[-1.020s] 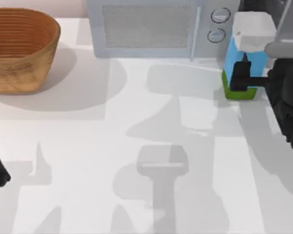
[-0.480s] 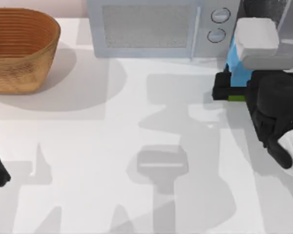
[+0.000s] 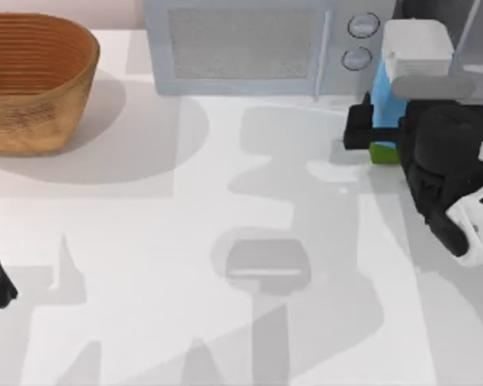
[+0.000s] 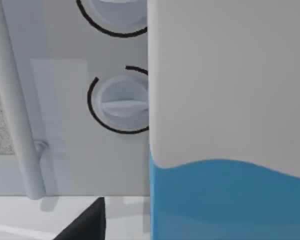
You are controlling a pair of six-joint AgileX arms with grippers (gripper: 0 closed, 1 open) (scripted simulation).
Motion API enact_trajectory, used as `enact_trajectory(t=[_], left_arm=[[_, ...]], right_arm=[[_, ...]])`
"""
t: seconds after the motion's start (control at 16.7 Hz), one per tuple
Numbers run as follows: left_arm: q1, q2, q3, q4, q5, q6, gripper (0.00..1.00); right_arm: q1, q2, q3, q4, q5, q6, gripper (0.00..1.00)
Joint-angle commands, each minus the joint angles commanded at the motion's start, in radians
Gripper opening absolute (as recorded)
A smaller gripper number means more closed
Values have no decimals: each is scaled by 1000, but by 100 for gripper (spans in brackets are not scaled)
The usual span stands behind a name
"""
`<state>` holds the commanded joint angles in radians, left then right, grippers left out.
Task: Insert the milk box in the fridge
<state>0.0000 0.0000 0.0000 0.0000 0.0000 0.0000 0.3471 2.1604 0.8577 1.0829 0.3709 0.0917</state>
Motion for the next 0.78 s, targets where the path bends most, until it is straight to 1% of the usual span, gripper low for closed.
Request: enact_trajectory(t=[0.24,0.48,0.78], left_arm=[[0,0,0,0,0,0,100],[0,0,0,0,0,0,100],[0,0,0,0,0,0,100]], right_arm=[[-20,58,89,-29,-19,-5,100],[-21,62,94,-31,-20,-5,100],[-21,62,94,-31,-20,-5,62]])
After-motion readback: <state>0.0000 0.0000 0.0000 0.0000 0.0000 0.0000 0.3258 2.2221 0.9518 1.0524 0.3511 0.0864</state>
